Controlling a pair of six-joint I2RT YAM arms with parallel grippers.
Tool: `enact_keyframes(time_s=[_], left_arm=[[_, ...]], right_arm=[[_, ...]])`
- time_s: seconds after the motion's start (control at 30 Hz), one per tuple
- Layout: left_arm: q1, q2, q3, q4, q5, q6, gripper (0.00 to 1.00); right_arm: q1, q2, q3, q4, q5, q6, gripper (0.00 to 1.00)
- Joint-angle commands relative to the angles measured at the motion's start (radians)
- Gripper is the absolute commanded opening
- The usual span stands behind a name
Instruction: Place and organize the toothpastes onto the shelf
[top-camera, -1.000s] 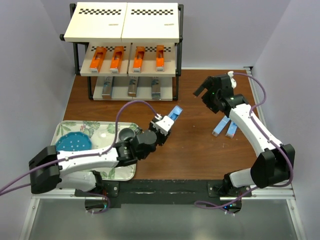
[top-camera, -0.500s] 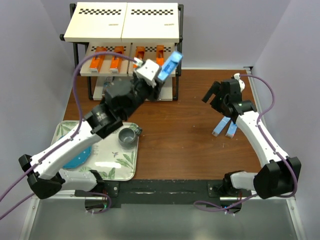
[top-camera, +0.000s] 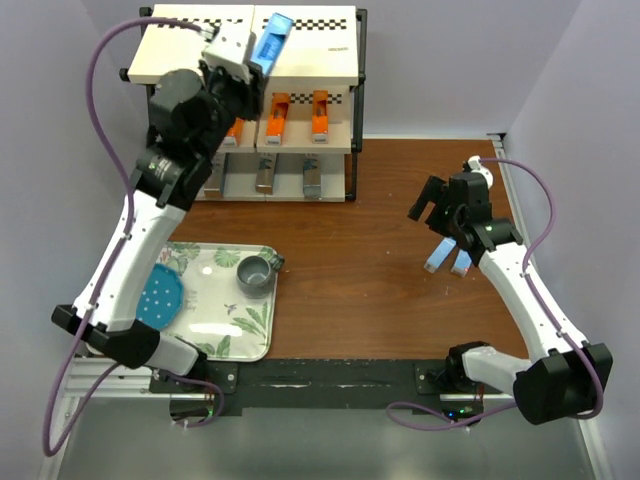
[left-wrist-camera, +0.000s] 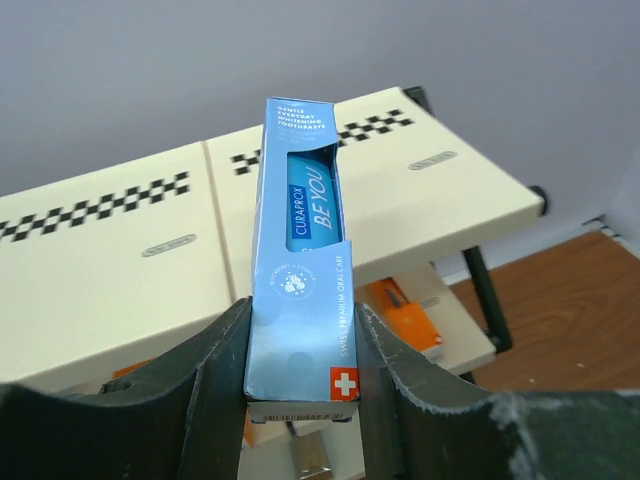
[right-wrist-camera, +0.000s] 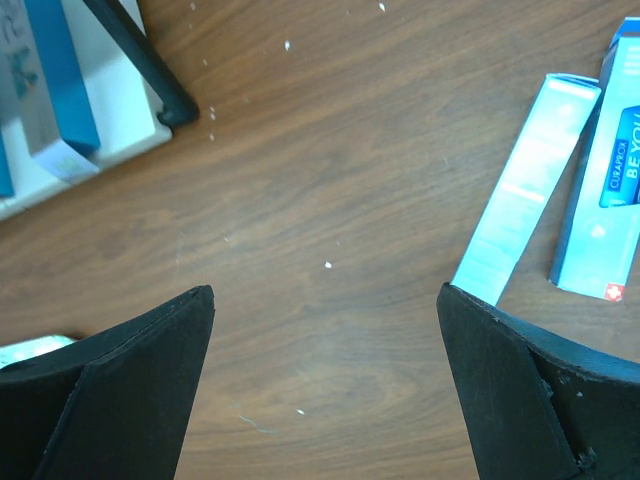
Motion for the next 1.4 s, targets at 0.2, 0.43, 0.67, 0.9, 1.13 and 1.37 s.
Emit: enact_keyframes(time_s=[0.2,0.43,0.67,0.9,1.13,1.37], left_arm=[[0.358,0.098,0.124,0.093,0.126,-0.032,0.14],[0.505,0.157,0.161,0.124,0.228,-0.046,0.17],[0.6,0.189,0.156,0.142,0.313,-0.052,0.2],[0.637,0.25,0.169,0.177,0.448,-0.168,0.25],[0.639,0.278,0.199,0.144,0.393,-0.201,0.32],[0.639,0.275,0.198,0.115,0.36,-0.188,0.53]], right_arm=[[0.001,-0.066,-0.043,-0.009,-0.045,-0.098,0.98],[0.001,-0.07,-0.045,-0.032,-0.034,-0.128,0.98],[0.001,-0.051,-0.034,-0.038,-0.025,-0.145,0.98],[-0.001,-0.046,-0.028,-0.053,-0.013,-0.159,0.98],[0.001,-0.044,-0.032,-0.057,-0.01,-0.156,0.98],[-0.001,-0.044,-0.031,-0.058,-0.01,-0.161,0.98]])
